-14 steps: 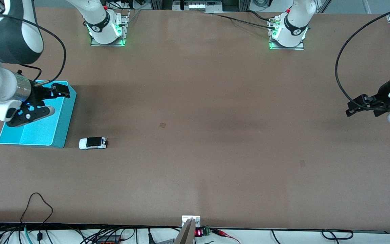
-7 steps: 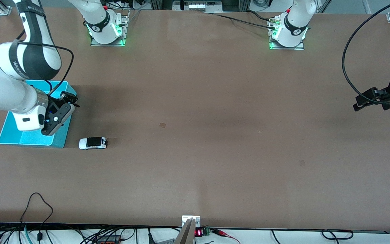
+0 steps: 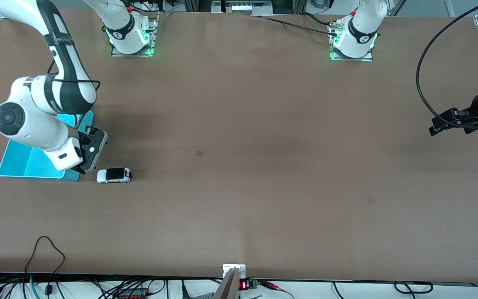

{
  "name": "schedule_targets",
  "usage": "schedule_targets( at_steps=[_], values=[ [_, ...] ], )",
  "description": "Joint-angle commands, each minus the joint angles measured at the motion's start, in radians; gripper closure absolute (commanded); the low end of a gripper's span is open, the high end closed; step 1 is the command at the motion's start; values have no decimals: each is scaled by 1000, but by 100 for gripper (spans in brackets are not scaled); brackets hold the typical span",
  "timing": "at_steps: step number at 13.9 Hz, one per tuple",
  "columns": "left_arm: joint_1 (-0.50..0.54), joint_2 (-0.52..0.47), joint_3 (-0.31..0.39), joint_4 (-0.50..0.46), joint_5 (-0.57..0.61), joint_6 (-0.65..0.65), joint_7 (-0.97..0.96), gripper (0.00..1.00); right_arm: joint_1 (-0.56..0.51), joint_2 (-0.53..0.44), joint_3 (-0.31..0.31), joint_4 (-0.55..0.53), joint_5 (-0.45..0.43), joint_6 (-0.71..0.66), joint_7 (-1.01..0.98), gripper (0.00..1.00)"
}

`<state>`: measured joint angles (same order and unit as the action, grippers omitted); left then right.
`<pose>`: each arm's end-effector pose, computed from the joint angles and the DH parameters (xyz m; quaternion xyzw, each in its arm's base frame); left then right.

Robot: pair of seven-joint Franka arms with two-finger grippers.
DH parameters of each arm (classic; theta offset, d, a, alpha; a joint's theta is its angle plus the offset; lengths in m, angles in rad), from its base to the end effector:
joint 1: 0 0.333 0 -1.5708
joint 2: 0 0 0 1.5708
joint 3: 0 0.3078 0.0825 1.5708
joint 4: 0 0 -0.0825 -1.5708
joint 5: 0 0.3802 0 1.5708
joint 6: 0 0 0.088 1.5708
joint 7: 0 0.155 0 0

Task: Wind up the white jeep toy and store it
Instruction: 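Lower the open right gripper over the jeep beside the bin, then close the right gripper on the jeep's black rear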

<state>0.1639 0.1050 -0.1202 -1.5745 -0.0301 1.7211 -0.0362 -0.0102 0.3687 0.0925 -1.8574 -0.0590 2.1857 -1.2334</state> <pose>0.5949 0.0245 0.5206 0.9987 0.0423 0.0212 0.0211 0.6198 0.0450 0.2666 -0.7821 -0.6229 0.0199 0.0045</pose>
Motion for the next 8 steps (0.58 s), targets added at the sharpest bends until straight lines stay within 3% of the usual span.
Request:
schedule_targets(
  at_steps=[1, 4, 8],
  values=[
    [-6, -31, -1, -6, -4, 6, -10, 0, -21, 50, 35, 3, -56, 68, -73, 0],
    [0, -33, 4, 42, -2, -73, -5, 0, -22, 111, 39, 0, -58, 138, -144, 0],
    [-4, -28, 1, 37, -2, -100, -5, 0, -33, 144, 39, -2, -58, 184, -207, 0]
  ],
)
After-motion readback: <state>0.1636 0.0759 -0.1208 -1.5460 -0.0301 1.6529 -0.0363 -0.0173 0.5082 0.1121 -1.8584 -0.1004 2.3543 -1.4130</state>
